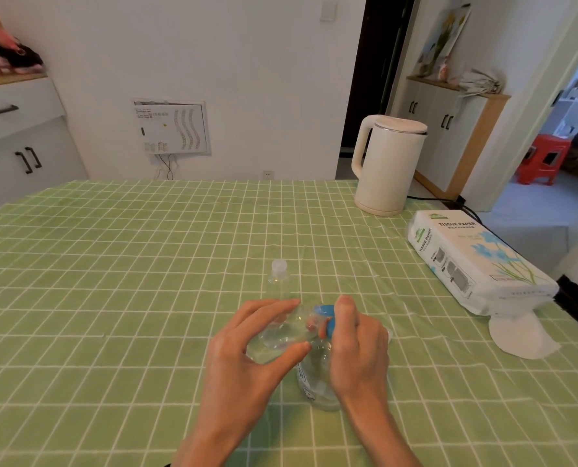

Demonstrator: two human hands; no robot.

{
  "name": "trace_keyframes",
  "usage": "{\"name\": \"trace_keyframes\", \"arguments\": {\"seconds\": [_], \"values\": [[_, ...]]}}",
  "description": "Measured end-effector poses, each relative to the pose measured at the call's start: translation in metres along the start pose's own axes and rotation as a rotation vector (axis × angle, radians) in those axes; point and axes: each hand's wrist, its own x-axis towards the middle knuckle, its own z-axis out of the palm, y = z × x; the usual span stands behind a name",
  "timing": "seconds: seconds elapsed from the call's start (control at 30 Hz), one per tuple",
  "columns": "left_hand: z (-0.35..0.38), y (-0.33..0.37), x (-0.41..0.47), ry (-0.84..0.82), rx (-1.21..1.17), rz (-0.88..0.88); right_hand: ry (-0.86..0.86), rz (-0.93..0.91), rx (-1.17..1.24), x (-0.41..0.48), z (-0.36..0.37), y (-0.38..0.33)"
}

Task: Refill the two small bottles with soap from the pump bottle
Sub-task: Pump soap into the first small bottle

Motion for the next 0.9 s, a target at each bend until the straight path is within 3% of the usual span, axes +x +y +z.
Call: {"name": "trace_keyframes", "arguments": {"seconds": [0.9], "values": [[-0.0010,-0.0002,-0.0019,-0.010,-0.010,-0.019,-0.014,-0.012,-0.018,0.0018,-0.0003,0.0058]]}}
